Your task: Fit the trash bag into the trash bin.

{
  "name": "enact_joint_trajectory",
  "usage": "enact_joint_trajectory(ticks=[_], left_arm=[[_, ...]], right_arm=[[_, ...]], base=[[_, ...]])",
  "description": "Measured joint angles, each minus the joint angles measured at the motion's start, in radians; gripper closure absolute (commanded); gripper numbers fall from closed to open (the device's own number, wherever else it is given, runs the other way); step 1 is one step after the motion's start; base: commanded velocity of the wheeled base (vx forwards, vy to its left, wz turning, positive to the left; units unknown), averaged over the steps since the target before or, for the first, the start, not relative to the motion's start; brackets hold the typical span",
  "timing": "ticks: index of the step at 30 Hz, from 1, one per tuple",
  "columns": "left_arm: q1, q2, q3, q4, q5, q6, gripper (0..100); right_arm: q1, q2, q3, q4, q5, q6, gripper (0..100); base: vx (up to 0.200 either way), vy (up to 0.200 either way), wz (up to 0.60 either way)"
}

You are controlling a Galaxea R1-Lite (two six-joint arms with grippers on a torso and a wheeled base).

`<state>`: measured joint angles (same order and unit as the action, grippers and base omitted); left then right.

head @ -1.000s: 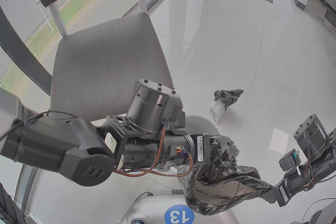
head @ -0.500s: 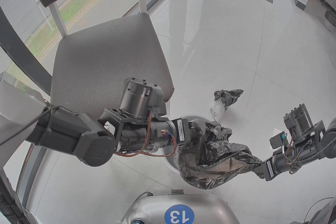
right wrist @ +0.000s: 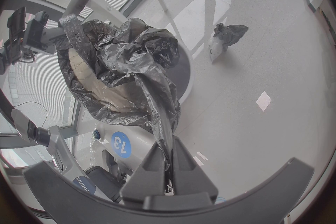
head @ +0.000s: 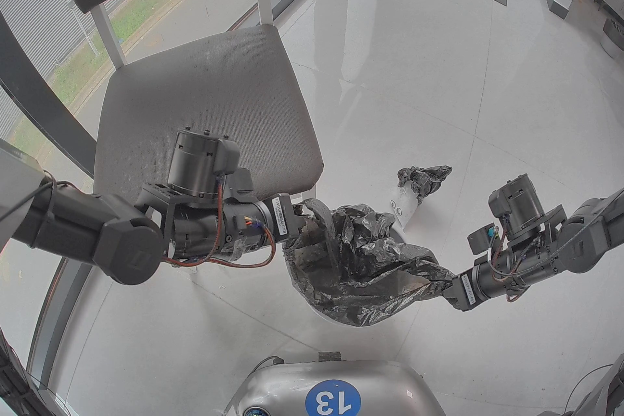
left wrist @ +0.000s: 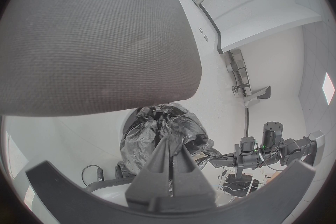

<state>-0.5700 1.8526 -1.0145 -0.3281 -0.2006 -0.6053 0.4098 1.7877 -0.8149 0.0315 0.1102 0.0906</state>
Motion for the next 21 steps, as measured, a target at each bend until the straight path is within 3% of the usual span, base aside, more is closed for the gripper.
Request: enact_joint_trajectory(ticks=[10,21], left_arm=[[-0.016,-0.010,0.030,-0.004,-0.003,0.001,100],[-0.054,0.151,-0.097,-0.011,-0.001,0.001,100]], right_arm=[[0.036,0.038,0.014,0.020,-0.001,0.006,100],[-0.056,0.089,0.061,0.010,-0.011,-0.036,100]], base=[[0.000,0.000,0.00],[0.000,0.000,0.00]])
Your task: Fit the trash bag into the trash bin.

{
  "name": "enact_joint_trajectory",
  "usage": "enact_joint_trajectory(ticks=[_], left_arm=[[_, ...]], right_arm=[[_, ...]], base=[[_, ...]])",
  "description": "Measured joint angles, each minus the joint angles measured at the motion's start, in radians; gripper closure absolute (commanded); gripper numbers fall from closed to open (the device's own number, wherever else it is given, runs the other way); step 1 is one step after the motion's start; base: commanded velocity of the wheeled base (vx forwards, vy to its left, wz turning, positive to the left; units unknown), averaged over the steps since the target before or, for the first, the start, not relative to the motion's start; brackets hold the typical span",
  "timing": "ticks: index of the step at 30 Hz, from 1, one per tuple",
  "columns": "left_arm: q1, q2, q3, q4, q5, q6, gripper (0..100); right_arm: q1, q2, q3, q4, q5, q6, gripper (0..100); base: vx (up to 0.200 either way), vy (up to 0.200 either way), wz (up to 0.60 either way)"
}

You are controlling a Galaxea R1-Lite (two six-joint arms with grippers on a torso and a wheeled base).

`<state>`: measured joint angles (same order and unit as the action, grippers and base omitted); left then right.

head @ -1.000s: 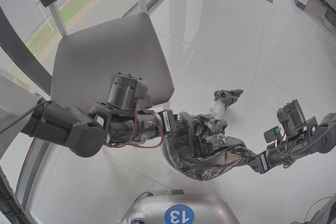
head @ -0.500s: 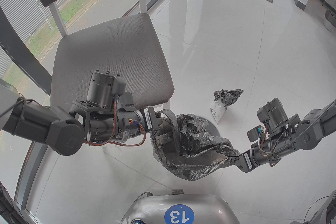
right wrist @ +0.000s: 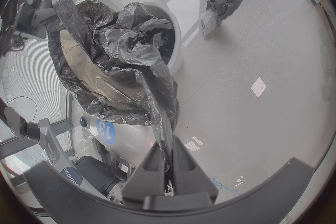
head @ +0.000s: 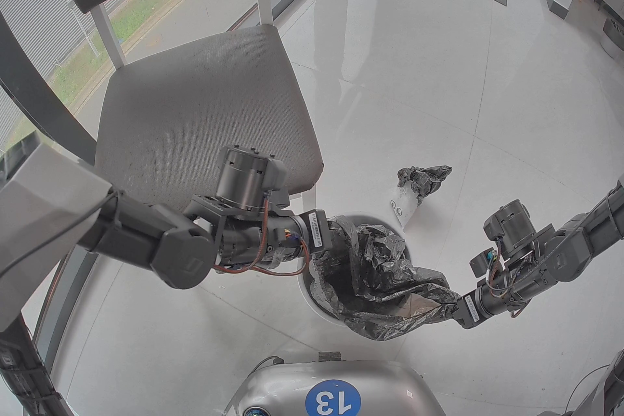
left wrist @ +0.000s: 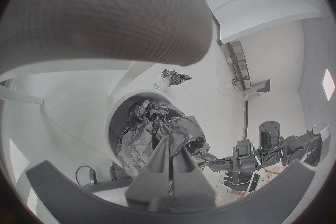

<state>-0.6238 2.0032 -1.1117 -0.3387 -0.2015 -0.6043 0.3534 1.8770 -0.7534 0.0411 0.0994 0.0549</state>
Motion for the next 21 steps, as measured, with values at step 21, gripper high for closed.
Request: enact_joint_trajectory(ticks=[21], left_arm=[[0.073,0.160,-0.079,-0.136,-0.013,0.005,100]], right_arm=[[0.068,0.225,-0.092,-0.074,-0.003,-0.009,100]], base=[[0.000,0.000,0.00]])
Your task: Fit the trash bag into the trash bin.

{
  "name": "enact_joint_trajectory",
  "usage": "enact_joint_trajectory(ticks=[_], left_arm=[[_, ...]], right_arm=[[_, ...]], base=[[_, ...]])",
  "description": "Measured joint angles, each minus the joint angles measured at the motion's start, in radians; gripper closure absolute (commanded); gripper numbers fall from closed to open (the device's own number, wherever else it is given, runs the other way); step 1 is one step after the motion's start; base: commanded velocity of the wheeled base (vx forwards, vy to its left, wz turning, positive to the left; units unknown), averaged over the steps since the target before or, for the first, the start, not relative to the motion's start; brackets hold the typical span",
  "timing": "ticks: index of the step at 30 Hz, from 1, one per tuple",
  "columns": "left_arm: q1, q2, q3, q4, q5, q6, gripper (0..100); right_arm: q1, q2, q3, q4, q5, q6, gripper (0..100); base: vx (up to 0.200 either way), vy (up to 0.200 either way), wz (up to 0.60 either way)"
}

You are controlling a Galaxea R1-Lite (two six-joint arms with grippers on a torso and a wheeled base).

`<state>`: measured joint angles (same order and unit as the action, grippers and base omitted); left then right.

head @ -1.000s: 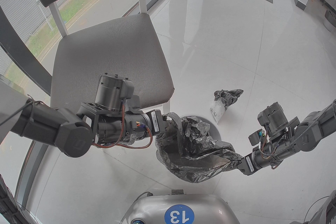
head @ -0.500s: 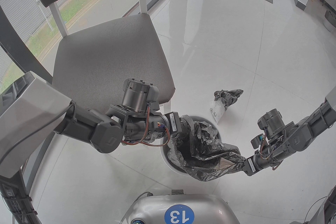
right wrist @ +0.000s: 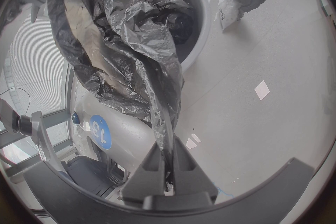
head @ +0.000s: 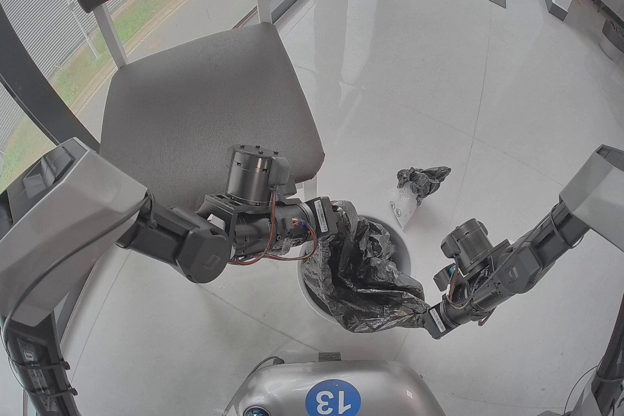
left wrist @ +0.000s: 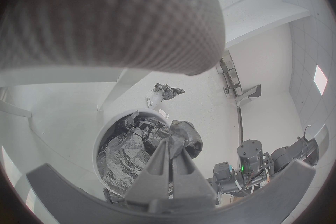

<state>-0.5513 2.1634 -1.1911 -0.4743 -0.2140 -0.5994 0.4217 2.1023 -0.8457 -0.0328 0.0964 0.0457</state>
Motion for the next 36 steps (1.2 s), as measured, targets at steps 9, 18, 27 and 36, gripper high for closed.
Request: enact_joint_trajectory(ticks=[9,18,27,36], left_arm=[[0.012,0.021,0.010,-0.024,0.001,-0.009,100],[0.012,0.044,0.024,-0.081,0.006,-0.027,100],[0.012,0.071,0.030,-0.128,0.011,-0.044,100],[0.023,0.063,0.109,-0.053,0.021,-0.064,100]], right_arm=[[0.057,0.045,-0.011,0.008,0.000,-0.009,100],[0.063,0.049,0.019,0.013,-0.028,-0.030,100],[0.058,0.048,0.043,0.017,-0.067,-0.070,0],[0.081,0.039,0.032,0.016,-0.065,-0.067,0]], base=[[0.000,0.000,0.00],[0.000,0.000,0.00],[0.000,0.000,0.00],[0.000,0.000,0.00]])
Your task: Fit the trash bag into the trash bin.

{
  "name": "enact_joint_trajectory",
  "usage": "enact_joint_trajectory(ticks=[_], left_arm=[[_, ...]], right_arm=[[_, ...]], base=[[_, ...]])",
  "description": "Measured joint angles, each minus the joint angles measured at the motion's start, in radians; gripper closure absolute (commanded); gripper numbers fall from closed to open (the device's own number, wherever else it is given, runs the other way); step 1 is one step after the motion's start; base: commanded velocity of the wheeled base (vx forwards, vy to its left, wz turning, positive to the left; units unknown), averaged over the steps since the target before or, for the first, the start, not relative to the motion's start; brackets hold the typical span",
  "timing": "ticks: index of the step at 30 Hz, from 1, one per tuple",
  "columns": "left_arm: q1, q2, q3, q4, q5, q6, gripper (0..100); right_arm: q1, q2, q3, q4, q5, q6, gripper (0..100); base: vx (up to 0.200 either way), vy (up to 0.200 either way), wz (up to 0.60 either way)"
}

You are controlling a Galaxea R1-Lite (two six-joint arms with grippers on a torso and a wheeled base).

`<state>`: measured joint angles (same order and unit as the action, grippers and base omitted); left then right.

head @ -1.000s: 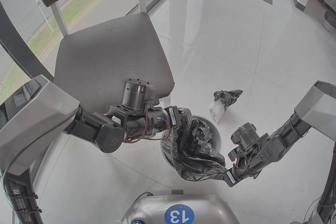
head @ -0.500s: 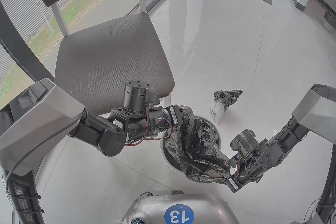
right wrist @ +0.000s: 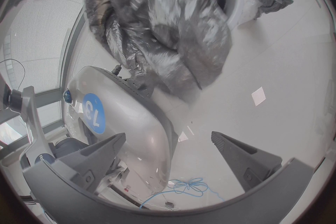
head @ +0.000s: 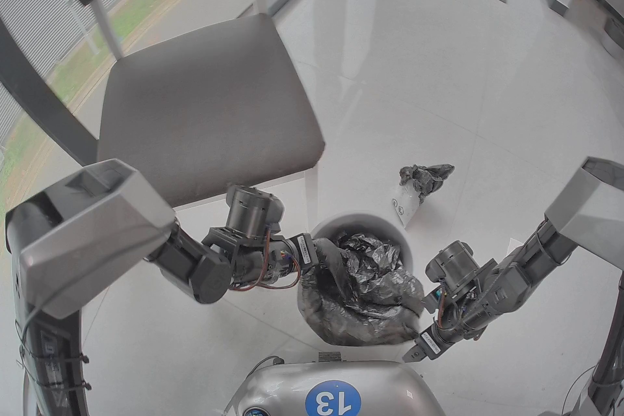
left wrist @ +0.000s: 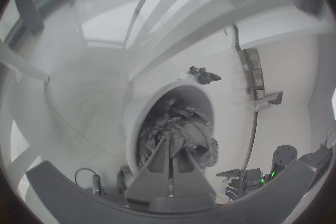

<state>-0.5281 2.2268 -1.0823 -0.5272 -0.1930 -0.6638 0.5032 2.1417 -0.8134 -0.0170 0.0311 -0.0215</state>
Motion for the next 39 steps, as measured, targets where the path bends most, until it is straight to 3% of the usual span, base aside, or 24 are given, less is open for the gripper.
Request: enact_joint_trajectory(ticks=[6,16,29,39], left_arm=[[-0.004,-0.017,0.050,-0.034,-0.001,0.014,100],[-0.007,-0.058,0.018,-0.070,-0.004,0.017,100],[-0.052,-0.139,0.094,-0.090,-0.006,0.017,100],[-0.098,-0.132,0.049,-0.092,0.017,-0.042,100]], right_arm=[[0.015,-0.008,-0.013,0.011,-0.001,0.002,0],[0.001,-0.067,-0.017,0.073,0.001,0.008,0],[-0.067,-0.220,-0.010,0.172,0.007,0.013,0],[-0.123,-0.314,0.005,0.182,-0.001,0.008,0]], base=[[0.000,0.000,0.00],[0.000,0.000,0.00],[0.000,0.000,0.00],[0.000,0.000,0.00]])
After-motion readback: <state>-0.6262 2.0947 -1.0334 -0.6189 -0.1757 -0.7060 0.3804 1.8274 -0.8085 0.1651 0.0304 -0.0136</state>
